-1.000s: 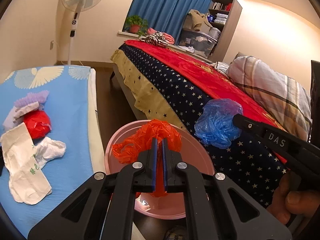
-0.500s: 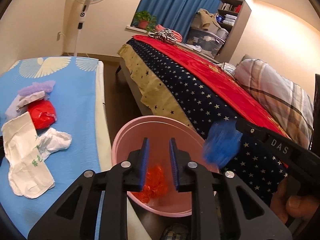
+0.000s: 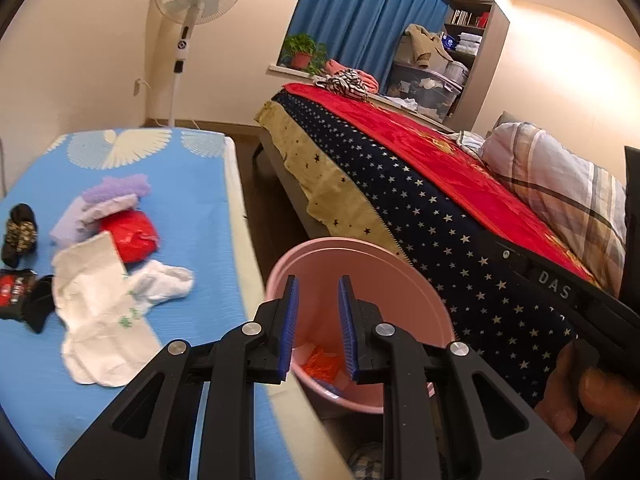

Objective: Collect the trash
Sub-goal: 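Open the left tool dropping the red bag while the right tool drops the blue bag into the bin, then move both open tools back over the remaining trash on the table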

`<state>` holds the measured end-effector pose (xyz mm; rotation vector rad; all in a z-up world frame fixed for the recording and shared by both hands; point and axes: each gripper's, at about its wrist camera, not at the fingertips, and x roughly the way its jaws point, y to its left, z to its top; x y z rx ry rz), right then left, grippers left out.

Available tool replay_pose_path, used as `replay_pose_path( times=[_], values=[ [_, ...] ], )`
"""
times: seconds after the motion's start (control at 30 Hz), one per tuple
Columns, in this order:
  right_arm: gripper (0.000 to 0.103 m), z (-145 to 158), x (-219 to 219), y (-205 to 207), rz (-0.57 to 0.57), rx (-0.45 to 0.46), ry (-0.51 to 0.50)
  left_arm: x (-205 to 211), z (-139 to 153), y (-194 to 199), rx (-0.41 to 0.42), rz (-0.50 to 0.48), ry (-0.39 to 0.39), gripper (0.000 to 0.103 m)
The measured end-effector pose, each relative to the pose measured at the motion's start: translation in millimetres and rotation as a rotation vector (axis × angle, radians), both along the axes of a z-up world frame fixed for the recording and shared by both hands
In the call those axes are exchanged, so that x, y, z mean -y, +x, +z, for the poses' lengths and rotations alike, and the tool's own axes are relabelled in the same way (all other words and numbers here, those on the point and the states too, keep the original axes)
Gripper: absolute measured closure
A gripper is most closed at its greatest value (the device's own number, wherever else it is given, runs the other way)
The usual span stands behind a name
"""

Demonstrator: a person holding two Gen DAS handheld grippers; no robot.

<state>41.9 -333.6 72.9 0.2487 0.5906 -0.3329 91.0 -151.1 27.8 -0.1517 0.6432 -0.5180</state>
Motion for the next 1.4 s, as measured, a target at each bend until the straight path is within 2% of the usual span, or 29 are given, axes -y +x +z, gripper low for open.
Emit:
replay_pose_path(
  times=[0.37,0.97,1.4],
  values=[
    [0.066,13,-31,-4,0.073,0.032,-0.021,-51,8,-13,0.011,0.101,-0.004,0.083],
    [0.067,40,-72,-12,0.14,0.098,0.002,-81,15,-31,0.043,0.173,0.014,0.083],
    [0.069,30,-75,-5,0.165,0.092,0.006,-94,10,-27,0.035,0.256,0.049,0.083]
  ],
)
